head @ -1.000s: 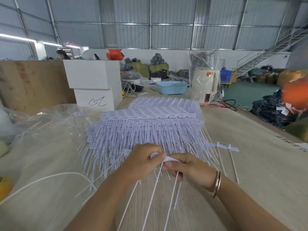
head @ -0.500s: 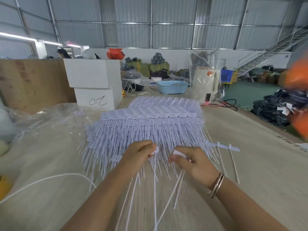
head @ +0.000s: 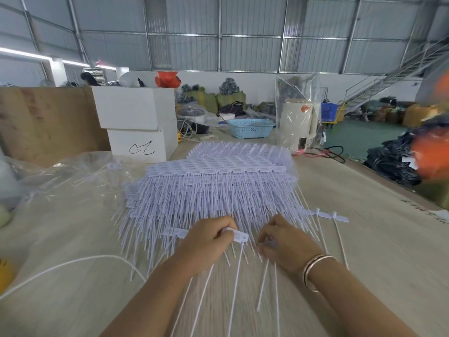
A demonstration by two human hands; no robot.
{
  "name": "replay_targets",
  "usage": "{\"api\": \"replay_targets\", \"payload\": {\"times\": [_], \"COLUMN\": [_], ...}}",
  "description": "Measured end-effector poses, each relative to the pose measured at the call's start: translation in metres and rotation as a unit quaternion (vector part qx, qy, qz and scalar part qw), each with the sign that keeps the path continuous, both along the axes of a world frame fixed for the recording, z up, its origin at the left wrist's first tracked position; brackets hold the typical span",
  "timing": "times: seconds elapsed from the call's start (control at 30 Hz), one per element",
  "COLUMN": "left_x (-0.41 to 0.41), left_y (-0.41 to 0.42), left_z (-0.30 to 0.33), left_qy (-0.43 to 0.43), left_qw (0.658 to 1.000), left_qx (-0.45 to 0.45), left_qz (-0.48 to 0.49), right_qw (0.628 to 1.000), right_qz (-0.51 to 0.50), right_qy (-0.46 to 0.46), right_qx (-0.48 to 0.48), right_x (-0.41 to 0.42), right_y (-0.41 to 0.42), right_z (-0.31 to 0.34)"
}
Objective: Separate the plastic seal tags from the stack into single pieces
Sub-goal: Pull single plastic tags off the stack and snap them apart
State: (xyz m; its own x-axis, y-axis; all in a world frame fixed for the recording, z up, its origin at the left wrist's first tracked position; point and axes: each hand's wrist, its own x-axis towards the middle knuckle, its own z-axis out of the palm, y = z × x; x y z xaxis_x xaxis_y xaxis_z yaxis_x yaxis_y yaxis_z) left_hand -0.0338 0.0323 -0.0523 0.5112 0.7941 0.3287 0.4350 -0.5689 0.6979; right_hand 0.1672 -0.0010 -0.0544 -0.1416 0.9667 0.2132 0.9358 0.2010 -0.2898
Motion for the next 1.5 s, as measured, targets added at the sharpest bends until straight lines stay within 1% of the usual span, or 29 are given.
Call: {"api": "replay_targets", "payload": {"times": [0.1,0.2,0.27,0.4,0.53,0.63,0.77,0.83,0.87,0.93,0.97,1.0,1.07,1.17,1.27,1.33,1.4,1.47,1.5], "left_x": [0.0,-0.001,-0.002,-0.003,-0.003,-0.003,-0.003,-0.003,-0.004,-0.004,-0.004,-0.003,-0.002,-0.001,-0.002,-0.003,-0.003,-0.003,-0.003], "left_y": [-0.001,-0.002,-0.001,-0.002,-0.001,-0.002,-0.003,-0.004,-0.004,-0.004,-0.004,-0.005,-0.005,-0.004,-0.004,-0.005,-0.005,-0.006,-0.006], "left_z": [0.001,0.002,0.002,-0.001,0.0,0.001,0.002,0.003,0.004,0.005,0.005,0.005,0.004,0.002,0.003,0.004,0.005,0.007,0.007], "left_qy": [-0.008,-0.043,-0.053,-0.04,-0.038,-0.042,-0.046,-0.047,-0.047,-0.049,-0.051,-0.052,-0.045,-0.031,-0.032,-0.04,-0.058,-0.076,-0.079], "left_qw": [1.0,0.999,0.999,0.999,0.999,0.999,0.999,0.999,0.999,0.999,0.999,0.998,0.999,0.999,0.999,0.999,0.998,0.996,0.996], "left_qx": [-0.001,-0.008,-0.01,-0.01,-0.011,-0.009,-0.005,-0.002,0.0,0.002,0.0,-0.003,-0.005,0.001,-0.002,-0.004,-0.013,-0.022,-0.024], "left_qz": [-0.003,-0.007,-0.006,-0.006,-0.008,-0.012,-0.018,-0.022,-0.021,-0.019,-0.018,-0.018,-0.018,-0.017,-0.019,-0.021,-0.027,-0.032,-0.034], "right_qw": [0.998,0.995,0.993,0.983,0.974,0.958,0.941,0.943,0.95,0.967,0.97,0.971,0.97,0.96,0.951,0.952,0.955,0.963,0.968], "right_qz": [0.061,0.096,0.107,0.139,0.12,0.109,0.103,0.097,0.085,0.045,0.021,0.003,-0.015,-0.009,0.003,0.02,0.025,0.007,-0.01], "right_qy": [0.02,0.023,0.027,0.024,0.025,0.052,0.098,0.119,0.133,0.181,0.201,0.207,0.195,0.168,0.173,0.177,0.197,0.201,0.187], "right_qx": [-0.004,-0.026,-0.048,-0.117,-0.193,-0.26,-0.307,-0.297,-0.268,-0.175,-0.137,-0.119,-0.143,-0.226,-0.258,-0.251,-0.219,-0.18,-0.169], "right_x": [-0.007,-0.004,0.001,-0.001,0.0,-0.002,-0.021,-0.025,-0.022,-0.008,0.0,0.006,0.008,-0.003,-0.01,-0.009,-0.001,0.01,0.016], "right_y": [-0.002,-0.006,-0.01,-0.015,-0.023,-0.031,-0.039,-0.04,-0.039,-0.033,-0.03,-0.027,-0.024,-0.021,-0.024,-0.029,-0.034,-0.034,-0.033], "right_z": [0.004,0.01,0.014,0.018,0.024,0.031,0.03,0.032,0.034,0.039,0.041,0.04,0.033,0.02,0.022,0.03,0.04,0.048,0.048]}}
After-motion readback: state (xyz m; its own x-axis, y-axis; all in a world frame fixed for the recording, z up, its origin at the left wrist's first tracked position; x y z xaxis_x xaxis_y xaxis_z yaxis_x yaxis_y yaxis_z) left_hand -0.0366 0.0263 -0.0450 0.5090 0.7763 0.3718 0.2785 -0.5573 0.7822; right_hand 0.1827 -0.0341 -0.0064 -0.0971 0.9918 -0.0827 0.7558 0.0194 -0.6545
